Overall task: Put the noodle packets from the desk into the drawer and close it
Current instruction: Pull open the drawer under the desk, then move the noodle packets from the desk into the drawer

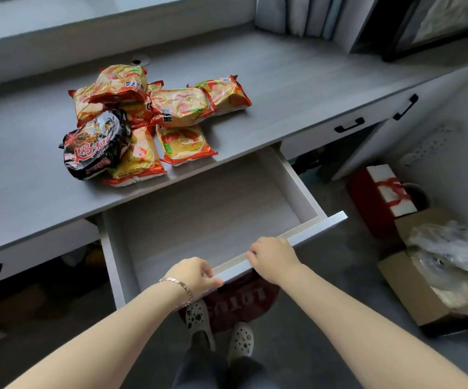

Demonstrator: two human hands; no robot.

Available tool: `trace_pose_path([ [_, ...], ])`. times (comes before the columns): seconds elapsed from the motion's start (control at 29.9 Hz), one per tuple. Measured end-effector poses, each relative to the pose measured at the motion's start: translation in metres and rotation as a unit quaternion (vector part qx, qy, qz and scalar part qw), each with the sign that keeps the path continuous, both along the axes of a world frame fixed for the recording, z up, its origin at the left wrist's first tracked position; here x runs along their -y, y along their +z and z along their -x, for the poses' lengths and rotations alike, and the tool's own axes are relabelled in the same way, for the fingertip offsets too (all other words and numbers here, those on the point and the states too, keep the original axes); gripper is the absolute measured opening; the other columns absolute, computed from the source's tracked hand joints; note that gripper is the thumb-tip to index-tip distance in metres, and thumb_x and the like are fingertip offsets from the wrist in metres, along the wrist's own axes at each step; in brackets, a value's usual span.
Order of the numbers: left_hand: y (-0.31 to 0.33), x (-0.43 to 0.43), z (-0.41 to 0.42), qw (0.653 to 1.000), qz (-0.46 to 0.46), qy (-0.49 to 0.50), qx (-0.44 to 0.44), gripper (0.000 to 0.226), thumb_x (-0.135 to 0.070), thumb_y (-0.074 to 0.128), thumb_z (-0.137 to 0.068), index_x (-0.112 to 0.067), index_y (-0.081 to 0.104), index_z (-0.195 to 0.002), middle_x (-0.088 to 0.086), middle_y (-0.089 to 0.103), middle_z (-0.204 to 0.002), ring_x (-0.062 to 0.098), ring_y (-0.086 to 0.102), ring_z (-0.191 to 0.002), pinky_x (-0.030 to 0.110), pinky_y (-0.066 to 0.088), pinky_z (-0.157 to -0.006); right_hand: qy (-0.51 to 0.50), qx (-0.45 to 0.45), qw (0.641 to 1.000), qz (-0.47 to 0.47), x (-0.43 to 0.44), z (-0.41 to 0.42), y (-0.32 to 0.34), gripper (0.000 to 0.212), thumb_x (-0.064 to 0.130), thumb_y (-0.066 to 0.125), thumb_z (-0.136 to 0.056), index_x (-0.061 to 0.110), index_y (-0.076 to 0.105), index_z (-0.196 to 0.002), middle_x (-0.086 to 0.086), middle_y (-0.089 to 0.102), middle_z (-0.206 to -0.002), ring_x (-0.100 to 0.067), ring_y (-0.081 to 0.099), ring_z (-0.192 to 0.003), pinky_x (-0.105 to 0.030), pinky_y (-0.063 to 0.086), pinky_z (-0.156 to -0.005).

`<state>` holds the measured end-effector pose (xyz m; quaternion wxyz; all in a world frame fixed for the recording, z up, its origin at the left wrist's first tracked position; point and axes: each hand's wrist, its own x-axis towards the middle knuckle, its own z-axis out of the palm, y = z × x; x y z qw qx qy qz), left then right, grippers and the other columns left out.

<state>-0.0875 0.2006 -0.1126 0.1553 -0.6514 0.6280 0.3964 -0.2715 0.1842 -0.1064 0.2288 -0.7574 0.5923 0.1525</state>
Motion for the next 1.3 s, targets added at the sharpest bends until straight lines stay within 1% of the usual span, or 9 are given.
trace_pose_path([
  [0.17, 0.002, -0.02, 0.015, 0.997, -0.054, 0.049, -0.016, 0.035, -0.047, 0.075, -0.069, -0.023, 0.05, -0.074, -0.007, 0.057, -0.077, 0.015, 0.054, -0.076, 0.024, 0.038, -0.058, 0.0, -0.045, 0.998, -0.04, -0.013, 0.007, 0.0, 0.038, 0.029, 0.033, -0.097, 0.006, 0.063, -0.104, -0.011, 0.065, -0.108, -0.03, 0.058, -0.101, -0.037, 0.04, -0.09],
  [0.33, -0.004, -0.048, 0.026, 0.99, -0.114, 0.068, -0.042, 0.049, -0.047, 0.081, -0.061, -0.023, 0.051, -0.092, -0.003, 0.063, -0.102, 0.017, 0.059, -0.092, 0.027, 0.047, -0.077, -0.01, -0.095, 0.992, -0.088, -0.028, 0.013, -0.005, 0.03, 0.02, 0.038, -0.095, 0.008, 0.061, -0.11, -0.011, 0.065, -0.118, -0.028, 0.058, -0.111, -0.034, 0.038, -0.095],
  [0.6, -0.016, -0.073, 0.043, 0.983, -0.176, -0.017, -0.038, 0.053, -0.047, 0.076, -0.068, -0.02, 0.059, -0.111, -0.001, 0.063, -0.117, 0.02, 0.06, -0.107, 0.032, 0.05, -0.093, -0.031, -0.147, 0.973, -0.174, -0.044, 0.02, 0.0, 0.033, 0.016, 0.04, -0.094, 0.008, 0.056, -0.121, -0.009, 0.059, -0.128, -0.028, 0.056, -0.118, -0.032, 0.044, -0.093],
  [0.74, 0.0, -0.04, 0.033, 0.995, -0.082, 0.008, -0.049, 0.029, -0.029, 0.061, -0.086, -0.01, 0.065, -0.108, 0.008, 0.067, -0.116, 0.023, 0.062, -0.107, 0.027, 0.048, -0.085, -0.029, -0.137, 0.971, -0.194, -0.036, 0.012, 0.007, 0.034, 0.018, 0.04, -0.094, 0.009, 0.054, -0.123, -0.009, 0.056, -0.131, -0.028, 0.055, -0.119, -0.033, 0.044, -0.094],
  [0.9, 0.037, 0.028, -0.02, 0.988, 0.143, 0.054, -0.038, 0.022, -0.016, 0.051, -0.087, -0.015, 0.065, -0.104, 0.005, 0.069, -0.107, 0.026, 0.063, -0.102, 0.031, 0.05, -0.086, -0.07, -0.058, 0.989, -0.113, 0.012, -0.029, 0.033, 0.033, 0.027, 0.04, -0.095, 0.013, 0.056, -0.12, -0.009, 0.059, -0.128, -0.028, 0.056, -0.118, -0.034, 0.046, -0.094],
  [0.97, 0.056, 0.053, -0.042, 0.962, 0.255, 0.078, -0.06, 0.021, -0.012, 0.051, -0.087, -0.012, 0.064, -0.104, 0.006, 0.066, -0.103, 0.026, 0.062, -0.096, 0.034, 0.051, -0.082, -0.092, -0.014, 0.992, -0.079, 0.034, -0.047, 0.048, 0.032, 0.027, 0.04, -0.094, 0.015, 0.058, -0.117, -0.008, 0.061, -0.124, -0.028, 0.057, -0.115, -0.033, 0.046, -0.091],
  [1.1, 0.076, 0.117, -0.11, 0.865, 0.498, 0.044, -0.044, 0.028, -0.01, 0.058, -0.076, -0.003, 0.066, -0.102, 0.018, 0.063, -0.1, 0.037, 0.06, -0.091, 0.044, 0.05, -0.08, -0.131, 0.06, 0.989, 0.015, 0.09, -0.102, 0.071, 0.027, 0.025, 0.04, -0.094, 0.017, 0.061, -0.109, -0.006, 0.066, -0.113, -0.028, 0.062, -0.103, -0.033, 0.047, -0.081],
  [1.2, 0.076, 0.169, -0.165, 0.889, 0.445, 0.104, -0.004, 0.05, -0.022, 0.065, -0.081, -0.01, 0.052, -0.127, 0.018, 0.046, -0.134, 0.036, 0.041, -0.125, 0.047, 0.034, -0.106, -0.173, 0.1, 0.976, 0.083, 0.129, -0.154, 0.078, 0.026, 0.025, 0.041, -0.094, 0.015, 0.062, -0.107, -0.007, 0.068, -0.109, -0.027, 0.063, -0.097, -0.037, 0.052, -0.081],
  [1.3, 0.069, 0.199, -0.197, 0.928, 0.357, 0.105, 0.023, 0.082, -0.049, 0.067, -0.077, -0.019, 0.031, -0.144, 0.012, 0.024, -0.152, 0.034, 0.026, -0.139, 0.049, 0.026, -0.114, -0.217, 0.136, 0.961, 0.103, 0.151, -0.193, 0.079, 0.027, 0.025, 0.044, -0.093, 0.011, 0.061, -0.109, -0.008, 0.065, -0.111, -0.028, 0.062, -0.1, -0.041, 0.053, -0.083],
])
